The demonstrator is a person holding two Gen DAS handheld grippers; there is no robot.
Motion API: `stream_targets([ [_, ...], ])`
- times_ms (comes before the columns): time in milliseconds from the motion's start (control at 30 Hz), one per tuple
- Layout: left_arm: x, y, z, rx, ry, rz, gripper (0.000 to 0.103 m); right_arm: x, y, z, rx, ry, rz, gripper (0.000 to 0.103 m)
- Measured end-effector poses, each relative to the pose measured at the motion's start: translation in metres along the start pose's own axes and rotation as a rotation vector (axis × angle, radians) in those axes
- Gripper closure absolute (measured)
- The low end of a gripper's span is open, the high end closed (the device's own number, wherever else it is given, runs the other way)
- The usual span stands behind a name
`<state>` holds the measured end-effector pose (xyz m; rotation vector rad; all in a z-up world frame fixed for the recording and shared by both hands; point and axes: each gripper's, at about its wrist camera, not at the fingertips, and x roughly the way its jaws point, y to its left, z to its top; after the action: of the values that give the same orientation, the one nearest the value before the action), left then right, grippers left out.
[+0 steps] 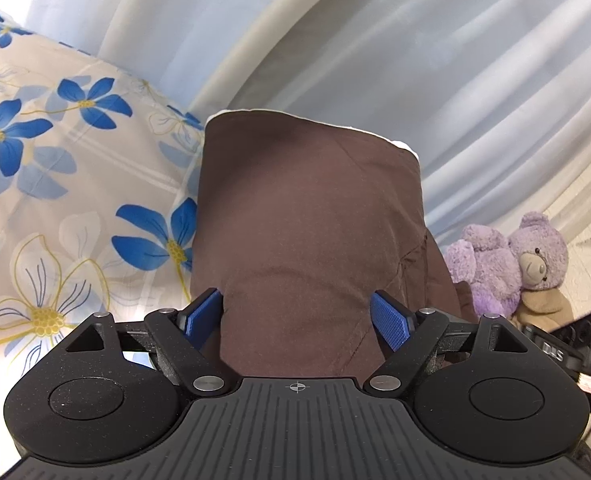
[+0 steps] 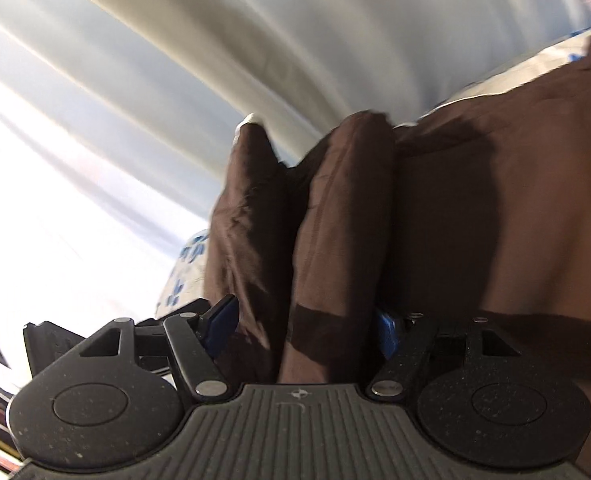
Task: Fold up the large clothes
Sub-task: 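Fold the held hem over toward the collar with both grippers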
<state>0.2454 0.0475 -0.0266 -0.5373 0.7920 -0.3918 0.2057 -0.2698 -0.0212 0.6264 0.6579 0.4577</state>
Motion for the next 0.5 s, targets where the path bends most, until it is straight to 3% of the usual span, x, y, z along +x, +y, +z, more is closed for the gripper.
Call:
stream_targets([
  [100, 0.002, -0.001, -0.001, 0.012, 0.000, 0.012, 0.018, 0.026, 0.000, 0.007, 0.031, 0.036, 0.039, 0.033],
  [133, 0.003, -0.002, -0.001, 0.013, 0.002, 0.018, 0.018, 0.033, 0.002, 0.009, 0.024, 0.046, 0.055, 0.038],
  [167, 0.005, -0.002, -0.002, 0.017, 0.004, 0.030, 0.018, 0.040, 0.005, 0.010, 0.006, 0.053, 0.051, 0.050],
  [333, -0.004, -0.002, 0.001, -0.011, -0.019, -0.010, 0.017, 0.042, 0.018, 0.010, -0.037, 0.039, 0.086, 0.082],
  [500, -0.028, -0.017, 0.012, -0.042, -0.069, -0.106, 0.016, 0.018, 0.046, 0.020, -0.108, -0.016, 0.167, 0.086],
])
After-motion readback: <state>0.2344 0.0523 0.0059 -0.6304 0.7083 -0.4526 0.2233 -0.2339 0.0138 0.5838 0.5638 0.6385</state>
